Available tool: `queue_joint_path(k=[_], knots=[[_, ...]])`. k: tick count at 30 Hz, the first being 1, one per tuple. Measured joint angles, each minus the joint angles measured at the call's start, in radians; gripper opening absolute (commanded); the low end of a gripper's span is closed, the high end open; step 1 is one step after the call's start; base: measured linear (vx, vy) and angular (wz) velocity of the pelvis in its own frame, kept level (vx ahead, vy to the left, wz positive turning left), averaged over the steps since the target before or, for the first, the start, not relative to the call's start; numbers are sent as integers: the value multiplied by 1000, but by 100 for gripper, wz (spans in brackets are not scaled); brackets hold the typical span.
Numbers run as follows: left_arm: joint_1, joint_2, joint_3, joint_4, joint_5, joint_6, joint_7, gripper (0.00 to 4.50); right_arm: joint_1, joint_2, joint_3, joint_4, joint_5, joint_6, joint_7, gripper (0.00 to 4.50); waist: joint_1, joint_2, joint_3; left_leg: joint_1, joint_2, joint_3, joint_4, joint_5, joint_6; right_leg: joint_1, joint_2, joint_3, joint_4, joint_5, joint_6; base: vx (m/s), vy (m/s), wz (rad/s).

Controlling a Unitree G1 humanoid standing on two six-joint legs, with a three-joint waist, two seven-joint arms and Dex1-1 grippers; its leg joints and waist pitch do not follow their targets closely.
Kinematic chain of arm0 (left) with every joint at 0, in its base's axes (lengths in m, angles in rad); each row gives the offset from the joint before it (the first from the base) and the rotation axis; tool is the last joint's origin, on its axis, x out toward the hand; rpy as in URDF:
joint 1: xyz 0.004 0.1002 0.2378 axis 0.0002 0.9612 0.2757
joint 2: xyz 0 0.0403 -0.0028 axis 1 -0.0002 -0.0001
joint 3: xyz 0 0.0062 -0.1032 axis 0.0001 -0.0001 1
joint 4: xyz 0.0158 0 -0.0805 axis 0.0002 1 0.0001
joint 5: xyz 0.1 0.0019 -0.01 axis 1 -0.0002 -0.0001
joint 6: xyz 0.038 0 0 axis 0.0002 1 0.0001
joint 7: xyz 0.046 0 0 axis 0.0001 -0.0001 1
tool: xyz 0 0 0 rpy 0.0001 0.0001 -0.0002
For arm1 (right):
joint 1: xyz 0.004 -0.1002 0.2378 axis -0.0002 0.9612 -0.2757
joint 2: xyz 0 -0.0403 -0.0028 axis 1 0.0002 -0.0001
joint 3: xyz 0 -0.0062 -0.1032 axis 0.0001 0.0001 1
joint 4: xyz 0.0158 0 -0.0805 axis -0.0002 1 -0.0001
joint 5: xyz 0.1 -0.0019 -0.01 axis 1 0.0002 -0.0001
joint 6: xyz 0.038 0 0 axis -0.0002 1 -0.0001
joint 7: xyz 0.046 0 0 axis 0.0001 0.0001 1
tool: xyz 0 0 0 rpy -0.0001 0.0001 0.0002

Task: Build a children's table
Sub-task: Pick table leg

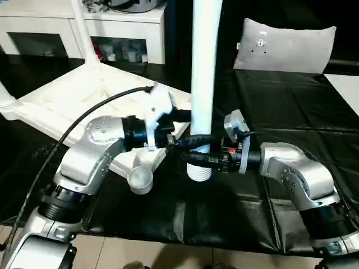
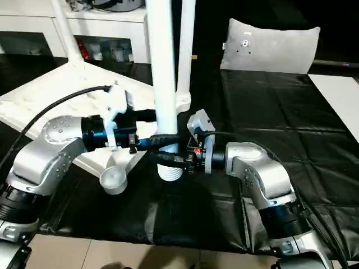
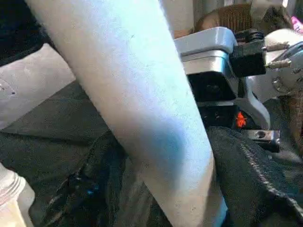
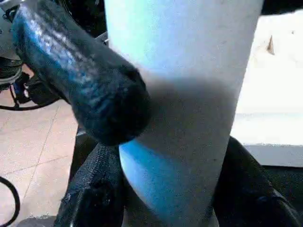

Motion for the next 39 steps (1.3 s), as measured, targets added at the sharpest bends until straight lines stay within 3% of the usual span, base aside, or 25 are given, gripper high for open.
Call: queue_joint_path(k=[5,12,19,27,28,30,31,33,39], knots=[[4,-10,7,6,-10,2,-8,240,0,0,5,0,-3,-9,0,193,-1,0,0,0,0,0,0,0,0,0,0,0,0,0,0,0,0,0],[50,-109,114,21,-221,218,32,207,0,7,3,0,4,-16,9,193,-1,0,0,0,0,0,0,0,0,1,0,0,1,1,-1,0,0,0],[59,-166,176,21,-303,328,111,199,0,5,-14,3,13,-15,10,193,0,0,0,0,0,0,1,0,0,1,0,0,1,1,-1,0,0,0],[19,-203,198,31,-313,399,216,199,-7,31,-41,30,13,-15,-35,193,-1,-1,0,0,0,0,1,0,0,1,0,0,1,1,-1,0,0,0],[17,-208,201,34,-313,399,226,199,-8,37,-48,34,14,-14,-44,228,-2,-1,0,0,0,0,1,0,0,1,0,0,1,1,-1,0,0,0],[8,-215,211,50,-309,399,251,199,-12,53,-60,43,15,-12,-71,228,-2,-1,0,0,0,0,1,0,0,0,0,0,1,1,-1,0,0,0],[1,-218,221,58,-309,403,264,199,-16,59,-62,46,14,-12,-85,253,-2,-1,0,0,0,0,1,0,0,0,0,0,1,1,-1,0,0,0],[-12,-225,232,71,-307,405,289,199,-29,60,-63,50,11,-13,-99,253,-1,-1,0,0,0,0,1,0,0,0,0,0,0,1,-1,0,0,0],[-18,-213,247,90,-274,394,331,195,-32,63,-77,50,1,-23,-132,312,-1,-1,0,0,0,0,1,0,0,-1,0,0,0,1,-1,0,0,0]])
